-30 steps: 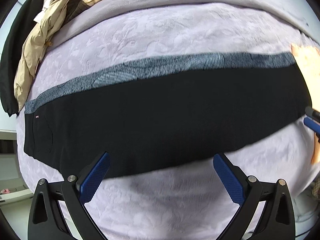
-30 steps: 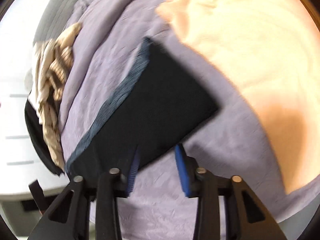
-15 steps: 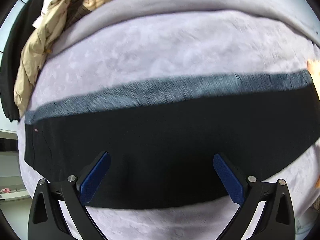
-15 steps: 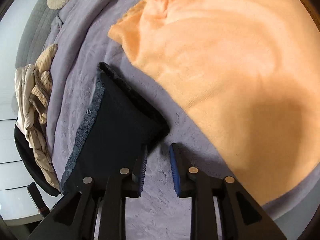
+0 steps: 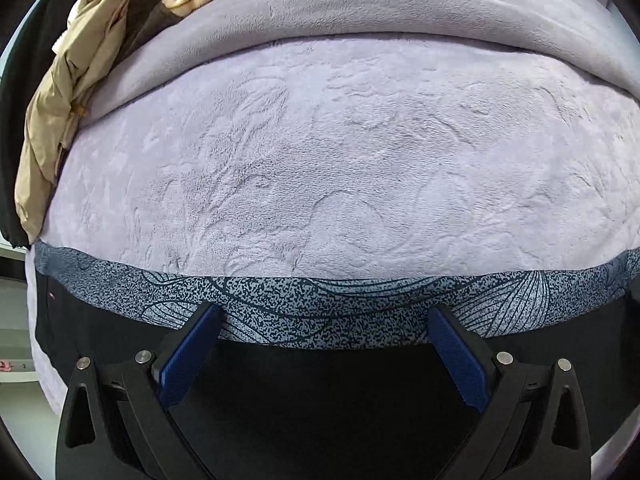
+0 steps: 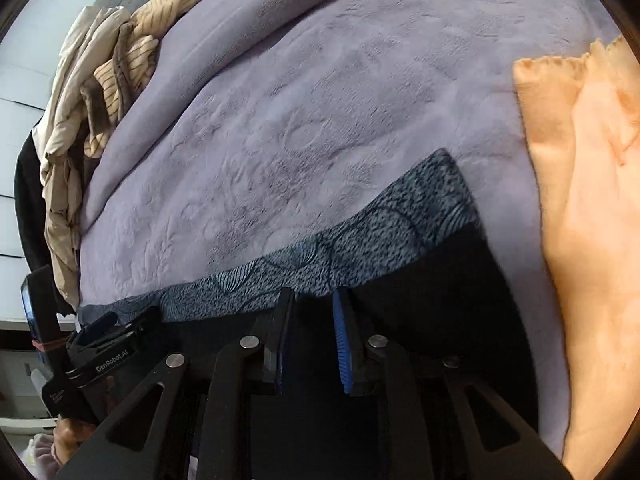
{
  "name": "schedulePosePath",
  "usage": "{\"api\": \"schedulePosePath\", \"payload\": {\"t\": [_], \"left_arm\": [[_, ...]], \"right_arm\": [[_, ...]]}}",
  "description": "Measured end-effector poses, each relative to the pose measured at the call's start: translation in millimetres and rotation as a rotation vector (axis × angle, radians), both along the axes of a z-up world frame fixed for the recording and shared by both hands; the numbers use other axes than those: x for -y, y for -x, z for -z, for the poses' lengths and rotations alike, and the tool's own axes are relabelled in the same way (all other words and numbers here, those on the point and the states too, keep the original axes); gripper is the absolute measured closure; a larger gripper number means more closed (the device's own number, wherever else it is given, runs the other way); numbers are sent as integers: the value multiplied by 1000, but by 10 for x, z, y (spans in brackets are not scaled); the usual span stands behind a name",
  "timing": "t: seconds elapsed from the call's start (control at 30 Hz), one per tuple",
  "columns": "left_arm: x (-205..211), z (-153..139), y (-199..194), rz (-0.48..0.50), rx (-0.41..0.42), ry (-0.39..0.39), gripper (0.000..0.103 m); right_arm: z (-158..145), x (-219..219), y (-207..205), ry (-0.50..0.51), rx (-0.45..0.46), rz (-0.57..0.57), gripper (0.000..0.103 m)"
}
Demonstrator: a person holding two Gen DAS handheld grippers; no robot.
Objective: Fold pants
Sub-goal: 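Fold the leg end toward the waistband with the right gripper while the left holds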
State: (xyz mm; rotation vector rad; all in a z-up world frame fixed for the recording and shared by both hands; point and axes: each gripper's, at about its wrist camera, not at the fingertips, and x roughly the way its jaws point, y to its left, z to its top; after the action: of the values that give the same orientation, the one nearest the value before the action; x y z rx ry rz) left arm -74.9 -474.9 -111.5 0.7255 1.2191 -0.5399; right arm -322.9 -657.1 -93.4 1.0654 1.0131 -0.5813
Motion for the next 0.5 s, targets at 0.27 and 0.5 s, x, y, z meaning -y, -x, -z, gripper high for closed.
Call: {"api": "schedulePosePath", "payload": {"t": [0.27, 0.5], "left_arm": [[-216, -246, 185, 20, -30, 3, 0], [-481, -352, 689, 66, -102, 13, 0]], "right_arm": [[-220, -42, 171, -78, 70, 55, 54], [-272, -446, 345, -172, 146, 52, 48]]}}
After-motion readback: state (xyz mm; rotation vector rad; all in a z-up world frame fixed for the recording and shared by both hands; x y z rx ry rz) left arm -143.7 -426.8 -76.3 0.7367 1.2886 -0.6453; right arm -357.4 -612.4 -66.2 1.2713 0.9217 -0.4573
